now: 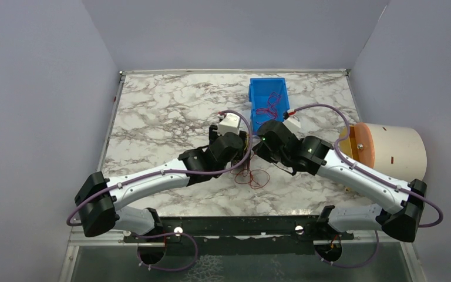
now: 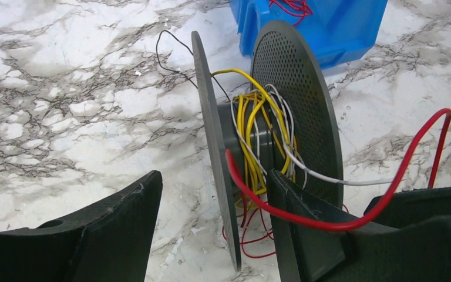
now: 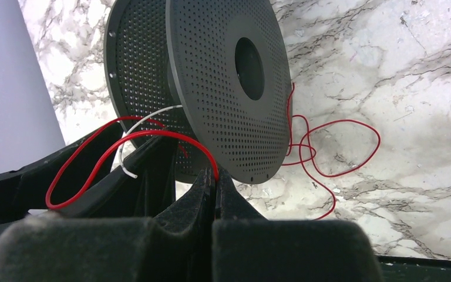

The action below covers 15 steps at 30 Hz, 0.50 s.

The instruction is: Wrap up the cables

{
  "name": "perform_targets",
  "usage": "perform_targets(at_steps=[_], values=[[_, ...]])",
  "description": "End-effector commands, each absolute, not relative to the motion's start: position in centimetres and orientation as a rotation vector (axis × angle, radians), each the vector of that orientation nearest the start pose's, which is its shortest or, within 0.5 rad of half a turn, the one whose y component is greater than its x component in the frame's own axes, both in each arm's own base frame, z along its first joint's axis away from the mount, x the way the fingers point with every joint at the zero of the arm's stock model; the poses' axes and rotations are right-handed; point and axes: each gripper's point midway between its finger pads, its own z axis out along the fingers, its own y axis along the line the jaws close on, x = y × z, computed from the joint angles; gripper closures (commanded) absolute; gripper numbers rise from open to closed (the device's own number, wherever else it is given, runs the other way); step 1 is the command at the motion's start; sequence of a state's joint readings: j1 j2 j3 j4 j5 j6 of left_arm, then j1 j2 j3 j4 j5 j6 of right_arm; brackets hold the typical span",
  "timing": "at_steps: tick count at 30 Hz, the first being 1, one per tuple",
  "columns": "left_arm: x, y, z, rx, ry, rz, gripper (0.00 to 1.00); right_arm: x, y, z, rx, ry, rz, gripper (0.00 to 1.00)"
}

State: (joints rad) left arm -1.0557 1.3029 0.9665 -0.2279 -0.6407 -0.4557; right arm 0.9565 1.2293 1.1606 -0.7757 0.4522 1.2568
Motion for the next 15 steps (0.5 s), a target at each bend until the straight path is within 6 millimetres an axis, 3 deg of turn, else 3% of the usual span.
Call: perform_targets(at_steps=[1, 10, 15], values=[[26.8, -28.3, 20.6, 0.202, 1.967, -0.229, 0.32, 22.4, 25.4, 21.7, 0.567, 2.292, 0.622, 0.99], [27.1, -28.4, 19.2, 0.217, 1.981, -0.145, 0.35, 22.1, 25.2, 21.9, 0.561, 2.283, 0.638, 0.99], [27.0, -28.8, 18.4, 0.229, 1.997, -0.140, 0.49, 21.9, 25.2, 21.8, 0.555, 2.286, 0.647, 0.99]])
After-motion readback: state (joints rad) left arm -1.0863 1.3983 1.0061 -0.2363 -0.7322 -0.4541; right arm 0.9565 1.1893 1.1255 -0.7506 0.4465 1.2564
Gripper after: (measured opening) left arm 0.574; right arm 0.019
